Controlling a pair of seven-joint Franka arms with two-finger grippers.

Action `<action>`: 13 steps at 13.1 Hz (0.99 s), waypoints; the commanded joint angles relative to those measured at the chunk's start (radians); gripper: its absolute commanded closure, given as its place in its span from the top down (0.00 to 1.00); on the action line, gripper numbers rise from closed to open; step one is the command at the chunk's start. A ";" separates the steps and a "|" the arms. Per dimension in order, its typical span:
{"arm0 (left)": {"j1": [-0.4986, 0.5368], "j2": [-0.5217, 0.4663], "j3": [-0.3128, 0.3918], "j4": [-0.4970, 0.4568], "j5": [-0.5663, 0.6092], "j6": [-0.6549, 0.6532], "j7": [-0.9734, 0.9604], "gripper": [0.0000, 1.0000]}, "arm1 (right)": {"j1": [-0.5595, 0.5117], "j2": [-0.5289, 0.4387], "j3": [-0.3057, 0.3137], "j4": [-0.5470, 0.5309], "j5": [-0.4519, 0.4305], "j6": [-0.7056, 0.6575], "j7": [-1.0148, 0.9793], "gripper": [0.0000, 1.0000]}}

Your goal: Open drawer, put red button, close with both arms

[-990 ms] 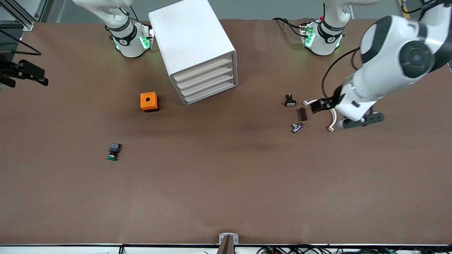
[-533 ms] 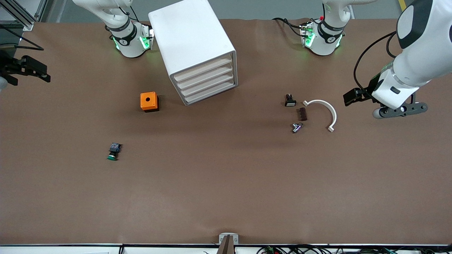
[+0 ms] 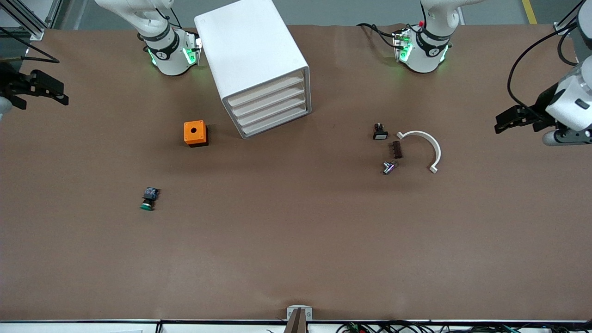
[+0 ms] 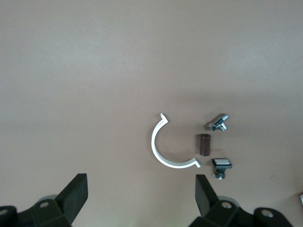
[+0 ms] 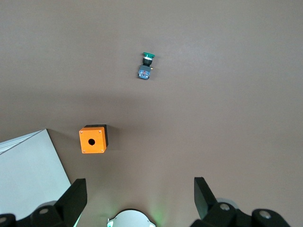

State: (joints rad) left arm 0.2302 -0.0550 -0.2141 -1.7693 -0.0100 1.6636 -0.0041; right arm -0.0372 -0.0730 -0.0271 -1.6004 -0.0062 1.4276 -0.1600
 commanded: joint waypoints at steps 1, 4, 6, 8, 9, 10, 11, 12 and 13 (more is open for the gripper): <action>-0.005 -0.055 0.005 -0.039 -0.002 0.001 0.026 1.00 | -0.035 -0.077 0.001 -0.103 0.049 0.065 0.011 1.00; -0.167 -0.051 0.151 -0.025 -0.005 0.008 0.026 1.00 | -0.052 -0.082 0.001 -0.115 0.061 0.086 0.017 1.00; -0.204 -0.039 0.182 0.005 -0.004 0.008 0.026 1.00 | -0.050 -0.080 0.001 -0.113 0.061 0.093 0.080 1.00; -0.219 -0.019 0.183 0.039 -0.004 0.008 0.024 1.00 | -0.052 -0.079 0.001 -0.113 0.060 0.097 0.080 1.00; -0.221 -0.003 0.183 0.060 -0.004 0.008 0.023 1.00 | -0.052 -0.079 0.001 -0.113 0.060 0.103 0.079 1.00; -0.224 0.009 0.182 0.077 -0.004 0.007 0.018 1.00 | -0.050 -0.079 0.001 -0.112 0.060 0.103 0.079 1.00; -0.226 0.014 0.182 0.086 -0.004 0.007 0.012 1.00 | -0.050 -0.077 0.001 -0.112 0.058 0.105 0.077 1.00; -0.224 0.014 0.179 0.094 -0.004 0.004 0.010 1.00 | -0.050 -0.077 0.001 -0.113 0.057 0.108 0.074 1.00; -0.224 0.012 0.177 0.096 -0.002 0.004 0.013 1.00 | -0.052 -0.077 0.001 -0.113 0.057 0.108 0.073 1.00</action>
State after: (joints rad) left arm 0.0177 -0.0574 -0.0449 -1.7078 -0.0106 1.6736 0.0036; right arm -0.0725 -0.1279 -0.0364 -1.6898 0.0382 1.5218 -0.0939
